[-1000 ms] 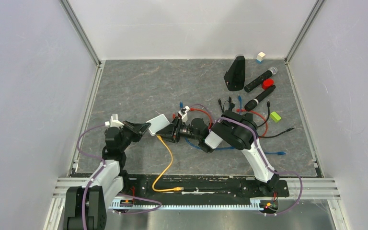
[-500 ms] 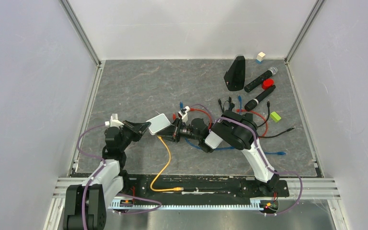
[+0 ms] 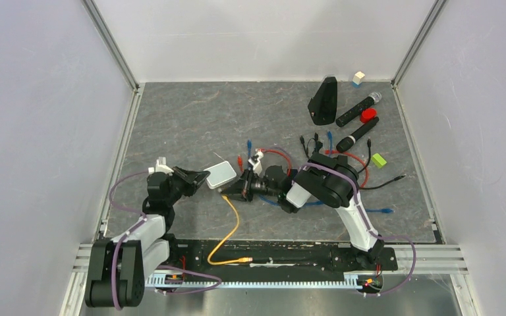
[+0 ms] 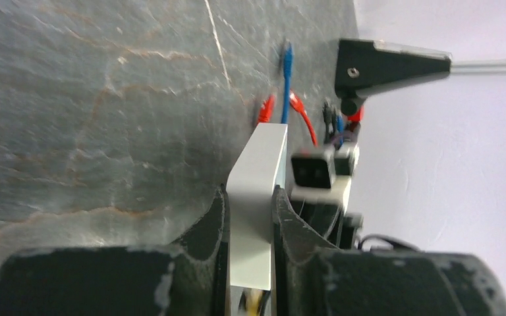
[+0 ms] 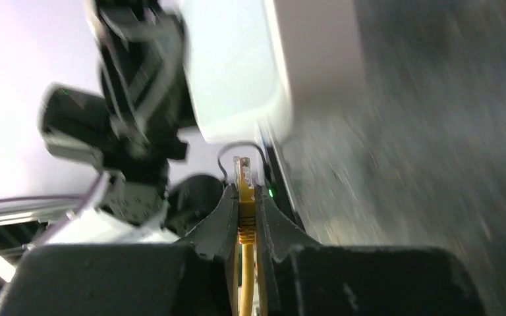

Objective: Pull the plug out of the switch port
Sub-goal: Pull the connector from the switch port, then place the switch port at the center of the board, then place the connector at the center of the board.

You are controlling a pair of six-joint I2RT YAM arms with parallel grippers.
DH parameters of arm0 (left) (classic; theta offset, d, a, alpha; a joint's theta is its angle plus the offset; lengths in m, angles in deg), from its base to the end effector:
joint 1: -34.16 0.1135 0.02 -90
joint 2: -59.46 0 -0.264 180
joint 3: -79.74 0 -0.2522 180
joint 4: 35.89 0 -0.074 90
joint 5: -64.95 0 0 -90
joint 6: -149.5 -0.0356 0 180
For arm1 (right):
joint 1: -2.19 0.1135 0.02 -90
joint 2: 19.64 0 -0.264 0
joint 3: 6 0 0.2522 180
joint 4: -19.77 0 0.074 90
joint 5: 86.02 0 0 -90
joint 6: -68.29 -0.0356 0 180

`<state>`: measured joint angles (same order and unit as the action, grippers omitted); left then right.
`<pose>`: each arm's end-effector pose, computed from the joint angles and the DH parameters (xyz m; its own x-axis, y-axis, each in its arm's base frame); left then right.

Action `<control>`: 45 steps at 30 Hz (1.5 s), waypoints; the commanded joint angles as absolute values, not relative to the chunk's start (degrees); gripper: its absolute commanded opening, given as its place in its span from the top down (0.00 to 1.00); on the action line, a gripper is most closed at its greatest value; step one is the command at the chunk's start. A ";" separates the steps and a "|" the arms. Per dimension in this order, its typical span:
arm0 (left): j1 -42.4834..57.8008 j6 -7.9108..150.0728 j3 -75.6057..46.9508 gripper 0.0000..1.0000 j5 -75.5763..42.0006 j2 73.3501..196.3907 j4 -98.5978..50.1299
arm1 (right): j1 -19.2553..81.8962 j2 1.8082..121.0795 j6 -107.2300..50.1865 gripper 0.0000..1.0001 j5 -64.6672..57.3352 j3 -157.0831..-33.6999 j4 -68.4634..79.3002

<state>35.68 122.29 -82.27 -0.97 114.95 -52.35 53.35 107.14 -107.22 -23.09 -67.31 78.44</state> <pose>0.1702 -0.0100 0.1393 -0.4811 -0.8250 -0.2965 -0.1562 0.4135 -0.8970 0.2305 0.3122 0.0830 -0.9798 0.1986 -0.0240 -0.0025 0.1081 0.9941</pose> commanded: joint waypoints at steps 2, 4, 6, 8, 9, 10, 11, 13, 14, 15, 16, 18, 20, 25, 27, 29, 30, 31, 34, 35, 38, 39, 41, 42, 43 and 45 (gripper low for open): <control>36.32 118.48 -76.04 0.98 -6.74 121.50 -61.04 | 56.76 105.02 -108.52 1.00 -29.79 -57.06 82.75; 36.29 119.37 -75.86 0.98 -6.50 124.82 -63.86 | 56.95 103.98 -108.15 1.00 -29.58 -55.21 83.01; 36.29 120.49 -77.00 0.98 -6.18 127.68 -67.79 | 56.95 103.00 -108.24 1.00 -28.93 -53.69 84.11; 36.46 120.06 -76.74 0.98 -2.86 129.25 -67.16 | 56.47 102.16 -108.61 1.00 -26.97 -52.26 86.87; 36.51 118.89 -75.62 0.98 -1.36 129.74 -63.67 | 55.67 101.58 -107.67 1.00 -26.81 -52.51 87.97; 36.45 117.61 -75.11 0.98 0.58 130.08 -60.94 | 54.62 100.20 -106.25 1.00 -26.70 -53.29 87.73; 36.51 117.07 -75.30 0.98 1.92 130.11 -59.84 | 53.40 97.98 -103.66 1.00 -26.66 -54.60 84.85; 36.47 115.00 -74.79 0.98 3.27 129.12 -53.29 | 51.06 92.84 -95.63 1.00 -26.17 -58.18 73.68; 36.49 111.99 -73.27 0.98 3.34 128.19 -46.99 | 50.31 90.23 -90.83 1.00 -25.35 -60.34 66.64; 36.50 110.07 -72.09 0.98 3.34 127.45 -42.34 | 49.83 88.31 -86.10 1.00 -23.87 -62.46 59.40; 36.52 108.13 -71.01 0.97 2.97 126.49 -37.98 | 49.31 86.44 -81.16 1.00 -22.23 -65.24 53.20; 36.45 104.85 -69.00 0.94 0.96 124.66 -30.67 | 47.98 84.30 -74.31 1.00 -18.31 -69.69 42.56; 36.45 102.81 -67.48 0.92 -1.80 123.24 -25.42 | 46.13 83.82 -70.57 1.00 -15.92 -73.41 36.63; 36.51 101.92 -66.16 0.62 -3.10 125.82 -22.79 | 41.97 82.57 -63.68 1.00 -9.47 -81.19 24.96; 36.45 101.23 -65.64 0.51 -2.44 128.19 -22.67 | 40.99 82.92 -61.22 1.00 -8.42 -84.65 20.59; 36.49 100.87 -65.34 0.20 -2.29 130.01 -22.54 | 40.32 83.06 -59.41 1.00 -7.72 -85.99 18.13; 36.46 100.77 -65.24 0.20 -2.44 130.48 -22.40 | 40.07 83.11 -58.52 1.00 -6.58 -86.55 16.07; 36.45 100.65 -65.11 0.19 -2.94 130.61 -22.44 | 39.61 82.98 -57.69 1.00 -5.06 -86.75 14.80; 36.46 100.78 -64.72 0.18 -3.82 129.28 -19.89 | 38.19 83.47 -56.54 1.00 -4.25 -86.79 13.56; 36.44 100.67 -64.47 0.18 -4.24 128.55 -19.07 | 37.68 84.43 -56.08 1.00 -4.37 -87.54 12.80; 36.49 100.22 -63.76 0.18 -6.04 125.06 -16.37 | 36.79 88.57 -53.67 1.00 -3.85 -92.53 9.20; 36.51 100.07 -63.42 0.17 -6.59 123.79 -15.36 | 36.58 89.91 -52.70 1.00 -3.05 -93.97 8.49; 36.47 99.40 -62.41 0.17 -7.98 120.72 -12.82 | 36.22 91.72 -51.14 0.97 -0.50 -95.83 7.84; 36.47 99.24 -62.14 0.17 -8.85 118.89 -11.85 | 35.99 93.01 -50.19 0.93 0.08 -97.33 7.09; 36.47 98.97 -61.79 0.17 -9.85 116.98 -10.74 | 35.79 94.71 -49.33 0.91 -0.08 -99.04 6.20; 36.50 98.24 -61.25 0.16 -11.07 113.62 -9.26 | 35.64 97.93 -47.51 0.77 -0.39 -102.91 2.23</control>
